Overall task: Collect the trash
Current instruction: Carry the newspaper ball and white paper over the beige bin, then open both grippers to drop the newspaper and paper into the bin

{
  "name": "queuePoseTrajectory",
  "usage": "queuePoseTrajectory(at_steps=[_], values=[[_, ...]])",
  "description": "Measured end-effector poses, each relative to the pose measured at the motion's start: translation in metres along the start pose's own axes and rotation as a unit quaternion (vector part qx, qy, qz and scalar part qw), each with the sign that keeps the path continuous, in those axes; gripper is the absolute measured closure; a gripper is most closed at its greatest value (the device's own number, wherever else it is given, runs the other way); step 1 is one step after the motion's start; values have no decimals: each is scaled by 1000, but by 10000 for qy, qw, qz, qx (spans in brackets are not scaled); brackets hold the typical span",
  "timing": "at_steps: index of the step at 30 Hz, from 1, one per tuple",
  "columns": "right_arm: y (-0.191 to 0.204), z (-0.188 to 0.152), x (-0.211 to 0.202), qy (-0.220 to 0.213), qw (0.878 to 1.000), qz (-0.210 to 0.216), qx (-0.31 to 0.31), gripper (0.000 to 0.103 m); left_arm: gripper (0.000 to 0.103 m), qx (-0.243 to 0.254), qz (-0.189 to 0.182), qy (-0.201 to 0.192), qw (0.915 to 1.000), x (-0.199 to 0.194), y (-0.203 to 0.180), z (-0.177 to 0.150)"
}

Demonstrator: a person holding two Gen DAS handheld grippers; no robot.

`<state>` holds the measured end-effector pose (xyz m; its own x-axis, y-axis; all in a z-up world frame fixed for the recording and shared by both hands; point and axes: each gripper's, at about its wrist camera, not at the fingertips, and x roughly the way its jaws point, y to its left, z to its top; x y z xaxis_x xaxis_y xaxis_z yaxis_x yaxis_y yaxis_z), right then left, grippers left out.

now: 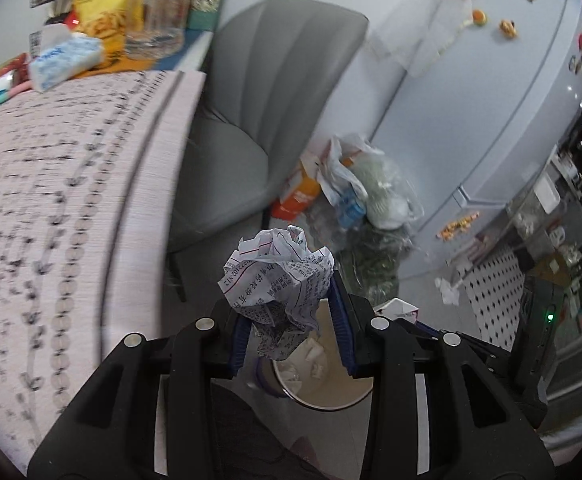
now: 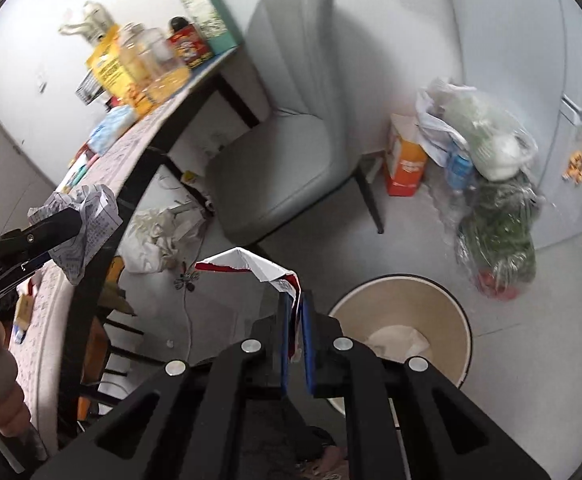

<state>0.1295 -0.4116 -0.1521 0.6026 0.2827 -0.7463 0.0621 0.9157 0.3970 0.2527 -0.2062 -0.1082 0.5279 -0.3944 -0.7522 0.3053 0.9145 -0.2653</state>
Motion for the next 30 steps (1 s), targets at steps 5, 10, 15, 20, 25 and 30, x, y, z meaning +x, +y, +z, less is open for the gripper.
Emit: queuePoseTrajectory(at_steps=[5,10,15,20,25,30], values=[[-30,-2,9,-16,9995,-49,322,55,67,227,-111,277,9993,28,-25,-1],[-64,-5,2,-202,9974,-345,593,41,67,407,-219,599,9971,55,-50,-8],[-96,-12,-7,-146,9946,-680,769,32,64,542,-419,909,9935,84,-77,-17],[-112,-23,-21,-131,9940,-880,637,26,44,608,-609,1078,9904,103,-98,-22],[-127,-32,-30,-212,9913,-858,974,24,18,650,-626,972,9912,98,-102,-22],[-114,-29,-30,-242,9935,-729,844,22,12,488,-471,733,9950,77,-85,-10]])
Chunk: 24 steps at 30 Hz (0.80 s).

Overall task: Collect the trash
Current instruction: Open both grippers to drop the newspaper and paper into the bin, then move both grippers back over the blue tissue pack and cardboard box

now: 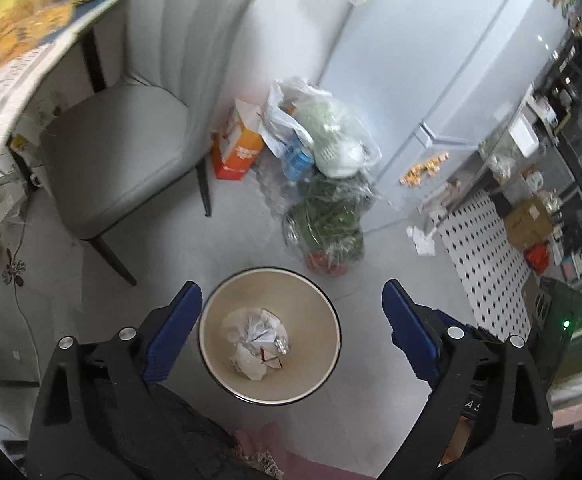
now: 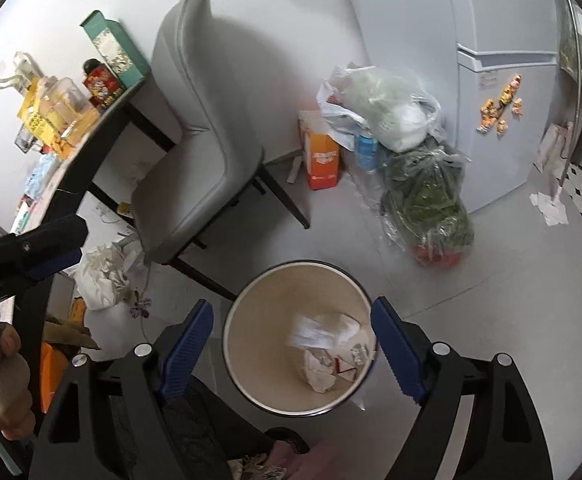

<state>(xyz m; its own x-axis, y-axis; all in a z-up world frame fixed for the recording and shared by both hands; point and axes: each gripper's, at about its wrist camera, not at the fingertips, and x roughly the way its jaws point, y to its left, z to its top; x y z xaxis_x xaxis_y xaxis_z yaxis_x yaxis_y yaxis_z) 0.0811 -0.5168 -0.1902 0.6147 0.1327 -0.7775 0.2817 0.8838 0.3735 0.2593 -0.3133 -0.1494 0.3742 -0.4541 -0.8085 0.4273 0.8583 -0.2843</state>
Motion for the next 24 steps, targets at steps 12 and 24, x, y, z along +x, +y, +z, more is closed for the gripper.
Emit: queuePoseTrajectory(at_steps=[12,24], values=[[61,-2,-12,-165,9983,391,-407,9,7,-698,454,-758,9936,-79,62,-5],[150,-2,-47,-551,9933,625,-796,8,6,-1157,666,-1424,9808,-158,115,-39]])
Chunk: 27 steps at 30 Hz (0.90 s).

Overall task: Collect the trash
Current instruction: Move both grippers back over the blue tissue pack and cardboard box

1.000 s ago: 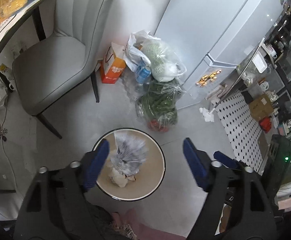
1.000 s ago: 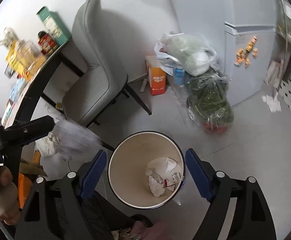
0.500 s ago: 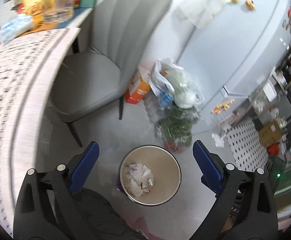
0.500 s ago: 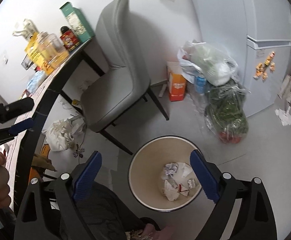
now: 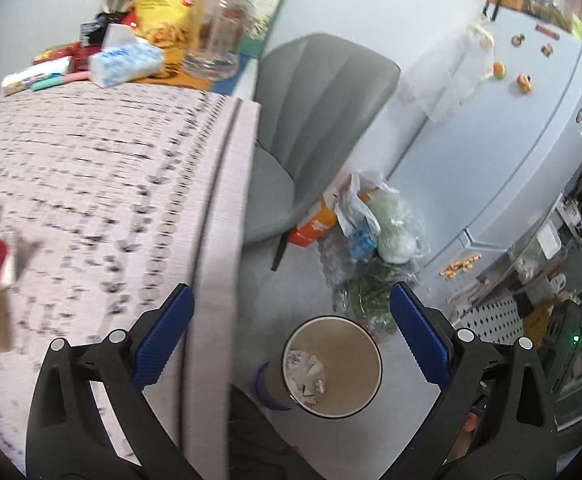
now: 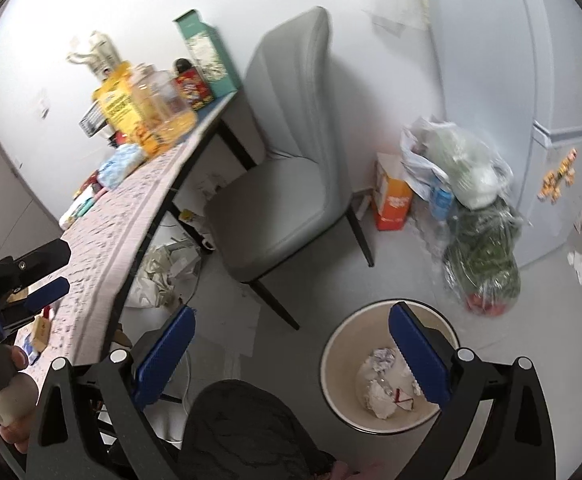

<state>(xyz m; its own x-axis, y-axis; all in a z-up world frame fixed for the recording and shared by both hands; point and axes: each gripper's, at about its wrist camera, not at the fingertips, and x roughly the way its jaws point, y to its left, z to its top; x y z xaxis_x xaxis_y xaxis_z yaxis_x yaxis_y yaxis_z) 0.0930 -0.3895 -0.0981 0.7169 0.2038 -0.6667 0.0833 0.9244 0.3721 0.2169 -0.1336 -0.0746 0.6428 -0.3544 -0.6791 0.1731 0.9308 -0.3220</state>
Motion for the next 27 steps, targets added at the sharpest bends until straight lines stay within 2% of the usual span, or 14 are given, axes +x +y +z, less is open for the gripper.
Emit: queuePoseTrajectory(at_steps=[8,16,27], values=[[67,-3,-6,-44,9986,250,-474,8,6,-291,192,-395,9986,-47,50,-7],[126,-14,-6,38,9930,591,-1017,8,6,-632,438,-609,9952,-81,94,-22],[175,-30,-1,257,9845,827,-1527,8,6,-1109,808,-779,9875,-112,154,-42]])
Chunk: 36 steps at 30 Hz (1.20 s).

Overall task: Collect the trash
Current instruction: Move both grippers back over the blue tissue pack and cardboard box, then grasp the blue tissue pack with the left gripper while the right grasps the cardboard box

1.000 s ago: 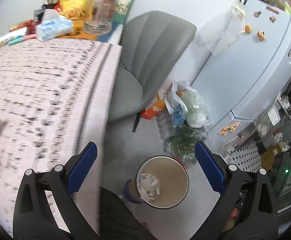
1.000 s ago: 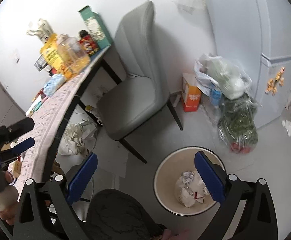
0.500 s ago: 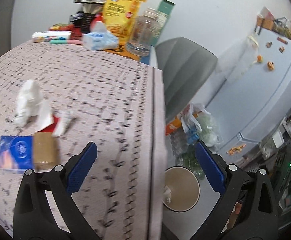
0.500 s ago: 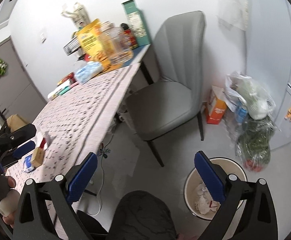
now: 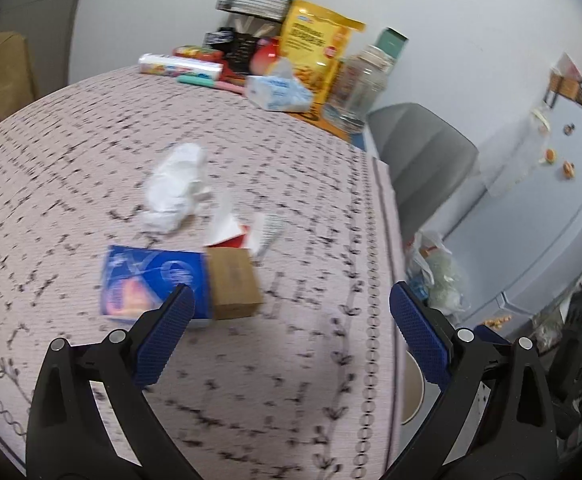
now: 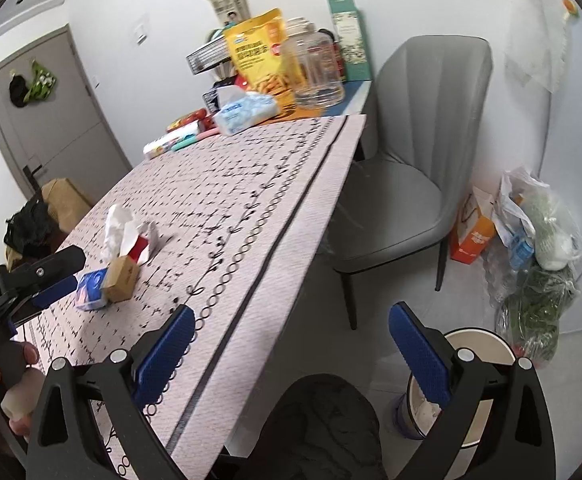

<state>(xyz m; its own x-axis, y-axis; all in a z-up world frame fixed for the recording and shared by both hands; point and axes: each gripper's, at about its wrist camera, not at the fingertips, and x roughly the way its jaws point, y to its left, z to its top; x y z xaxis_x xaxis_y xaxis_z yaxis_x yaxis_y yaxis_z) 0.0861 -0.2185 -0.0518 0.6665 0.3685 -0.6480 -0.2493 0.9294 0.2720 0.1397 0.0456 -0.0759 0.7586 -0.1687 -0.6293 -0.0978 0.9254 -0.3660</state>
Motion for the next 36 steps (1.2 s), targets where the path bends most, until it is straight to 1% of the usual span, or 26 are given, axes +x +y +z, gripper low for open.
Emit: queuePoseTrajectory(at_steps=[4,5,6,10,12,16,18,20,21,23,25,28,30,31,32,33,34,36], values=[[7,-1,2,33,10000,29,-62,8,6,-194,330,20,9993,1,25,1],[8,-1,3,41,10000,37,-67,8,6,-129,608,85,9980,4,29,1],[9,-2,3,54,10000,45,-71,8,6,-74,803,166,9966,7,32,1],[10,-5,8,127,9998,65,-110,8,6,-112,1052,394,9936,19,48,-2],[10,-5,9,134,9998,85,-100,8,6,-117,1147,443,9923,21,52,-4],[8,-5,12,144,9998,107,-77,8,7,-246,1251,324,9913,17,59,-3],[7,-5,12,145,9998,128,-57,8,11,-216,1358,277,9901,16,60,-2],[6,-5,13,141,9998,146,-46,8,16,-213,1436,328,9889,20,62,-3],[6,-5,14,139,9998,159,-39,8,16,-215,1465,347,9884,23,62,-3],[5,-5,15,141,9997,182,-33,8,16,-140,1577,337,9868,26,59,-1],[5,-6,17,148,9997,213,-7,8,16,-72,1591,357,9866,31,55,1],[5,-6,20,179,9995,255,31,8,16,61,1726,453,9839,39,49,3],[8,-4,21,197,9995,261,-11,8,16,198,1884,534,9804,44,43,4],[10,-3,21,197,9995,264,-34,8,17,240,1907,555,9798,45,42,4],[13,-2,22,194,9994,269,-71,8,23,282,1930,562,9792,45,40,4],[17,1,22,180,9994,277,-110,8,26,308,1982,546,9781,44,40,4],[20,2,21,163,9994,286,-139,8,30,314,1981,539,9782,44,40,4],[29,6,20,128,9991,329,-233,8,33,309,1908,508,9798,40,44,4]])
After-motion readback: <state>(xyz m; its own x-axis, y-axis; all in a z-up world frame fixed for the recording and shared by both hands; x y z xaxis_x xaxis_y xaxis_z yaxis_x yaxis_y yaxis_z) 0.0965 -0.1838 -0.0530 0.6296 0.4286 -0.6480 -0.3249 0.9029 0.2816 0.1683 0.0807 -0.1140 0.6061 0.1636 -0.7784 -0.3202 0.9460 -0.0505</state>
